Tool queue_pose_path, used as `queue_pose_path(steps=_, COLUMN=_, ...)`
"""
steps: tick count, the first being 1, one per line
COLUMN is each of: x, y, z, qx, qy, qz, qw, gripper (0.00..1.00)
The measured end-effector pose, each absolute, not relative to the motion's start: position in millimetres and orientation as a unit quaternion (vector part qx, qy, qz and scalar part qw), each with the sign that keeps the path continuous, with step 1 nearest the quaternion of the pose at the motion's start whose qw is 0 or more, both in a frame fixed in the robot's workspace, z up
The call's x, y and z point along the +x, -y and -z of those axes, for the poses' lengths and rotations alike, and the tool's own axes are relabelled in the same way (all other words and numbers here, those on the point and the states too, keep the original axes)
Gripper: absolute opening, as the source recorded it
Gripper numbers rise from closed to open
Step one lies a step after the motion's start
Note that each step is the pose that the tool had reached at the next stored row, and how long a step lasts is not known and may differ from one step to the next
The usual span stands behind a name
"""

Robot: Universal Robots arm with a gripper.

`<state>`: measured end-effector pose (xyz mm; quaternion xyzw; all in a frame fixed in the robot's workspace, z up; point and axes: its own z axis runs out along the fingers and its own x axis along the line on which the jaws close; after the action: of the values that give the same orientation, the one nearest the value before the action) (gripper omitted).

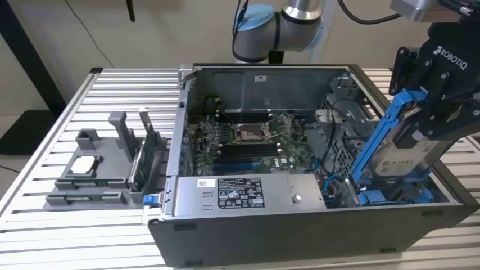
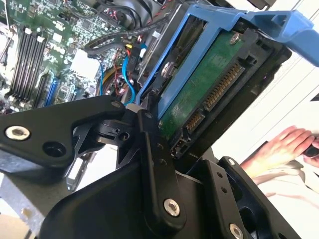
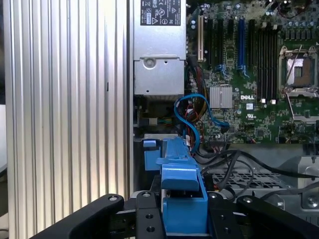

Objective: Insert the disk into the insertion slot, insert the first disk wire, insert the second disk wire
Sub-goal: 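Insert the disk into the insertion slot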

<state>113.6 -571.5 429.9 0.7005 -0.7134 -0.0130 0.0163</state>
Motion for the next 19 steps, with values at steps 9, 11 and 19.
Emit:
queue_pose_path(steps=9, x=116, y=572, z=-424, qx=0.700, qy=0.713, qz=0.014, qw=0.017, gripper=0.33)
queue_pose_path(steps=11, x=117, y=573, z=-422, qx=0.700, qy=0.713, qz=0.014, qw=0.017, gripper=0.33)
queue_pose_path(steps=19, x=120, y=573, z=-413, qx=0.700, qy=0.713, qz=0.014, qw=0.017, gripper=0.33)
